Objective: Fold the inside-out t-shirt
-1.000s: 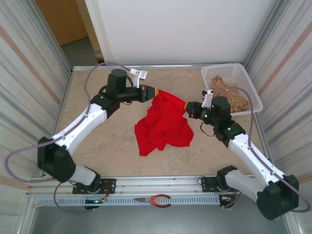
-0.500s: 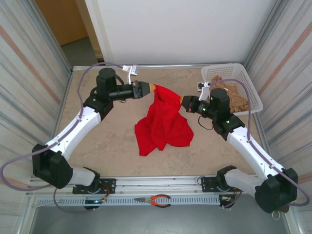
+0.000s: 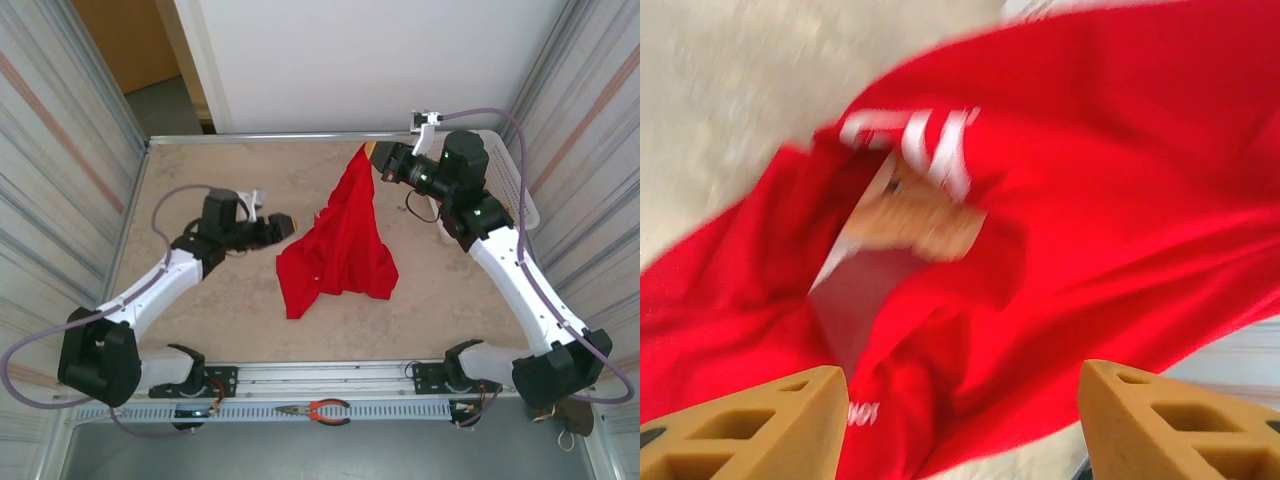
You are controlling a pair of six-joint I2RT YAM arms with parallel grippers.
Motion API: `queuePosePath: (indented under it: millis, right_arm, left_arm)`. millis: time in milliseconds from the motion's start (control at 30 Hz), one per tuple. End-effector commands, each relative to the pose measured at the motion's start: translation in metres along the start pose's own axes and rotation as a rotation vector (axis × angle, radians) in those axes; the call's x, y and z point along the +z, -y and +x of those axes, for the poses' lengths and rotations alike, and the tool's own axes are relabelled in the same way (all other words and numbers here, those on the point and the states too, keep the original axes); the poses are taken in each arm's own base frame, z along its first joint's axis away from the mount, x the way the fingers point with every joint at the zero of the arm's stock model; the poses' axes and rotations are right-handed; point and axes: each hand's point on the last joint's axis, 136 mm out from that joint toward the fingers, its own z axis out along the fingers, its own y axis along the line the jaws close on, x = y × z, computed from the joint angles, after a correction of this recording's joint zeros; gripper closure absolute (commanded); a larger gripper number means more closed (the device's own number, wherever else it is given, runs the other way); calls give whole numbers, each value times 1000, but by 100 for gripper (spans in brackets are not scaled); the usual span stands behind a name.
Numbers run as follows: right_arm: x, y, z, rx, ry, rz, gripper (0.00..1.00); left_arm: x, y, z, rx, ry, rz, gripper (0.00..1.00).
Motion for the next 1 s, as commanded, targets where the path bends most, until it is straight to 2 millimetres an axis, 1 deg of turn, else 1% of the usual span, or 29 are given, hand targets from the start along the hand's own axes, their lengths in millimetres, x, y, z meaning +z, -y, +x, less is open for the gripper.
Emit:
queuePosePath:
  millis: [0,67,167,233,333,467,533,567,600,667,700,733,767,833,933,967]
  right_arm:
    - [-6,-13,-14,-17,18,-32,100]
    - [-8,-14,-15,-18,24,-33,100]
    - [-12,-15,-14,-18,26,-31,100]
    - [-15,-15,-15,-19,31,-27,100]
    - [-19,-16,-16,-22,41,-24,100]
    - [-23,-18,-18,-23,48,-25,100]
    - [-25,-19,-21,-25,55,-24,100]
    - [-27,-19,-22,-25,56,-22,100]
    - [-29,-19,-25,-28,62,-19,100]
    - [-36,-17,-34,-32,83,-7,100]
    - [-41,-15,-43,-33,100,1,100]
    - [-48,-14,-52,-33,122,9,100]
    - [-54,-12,-61,-31,140,19,100]
    - [-71,-9,-81,-26,189,43,100]
    - [-94,-9,-107,-19,258,56,100]
    - [-99,-10,-114,-18,276,57,100]
  left_arm:
    - [3,-22,28,63,-12,-145,37]
    - [11,-29,36,74,-23,-174,36]
    - [19,-34,31,104,-15,-204,36]
    - [26,-33,25,125,-23,-204,35]
    - [42,-28,21,135,-55,-181,35]
    - [66,-24,22,136,-87,-156,35]
    - [78,-25,23,133,-105,-156,38]
    - [83,-25,24,131,-113,-153,41]
    - [88,-26,23,128,-119,-151,50]
    - [95,-32,21,121,-128,-165,75]
    - [95,-32,15,118,-128,-158,92]
    - [91,-31,7,113,-122,-151,100]
    - [85,-28,-3,113,-104,-145,100]
    - [60,-13,-32,132,-31,-119,100]
    - [3,24,-81,173,102,-54,100]
    - [-20,41,-96,191,150,-16,100]
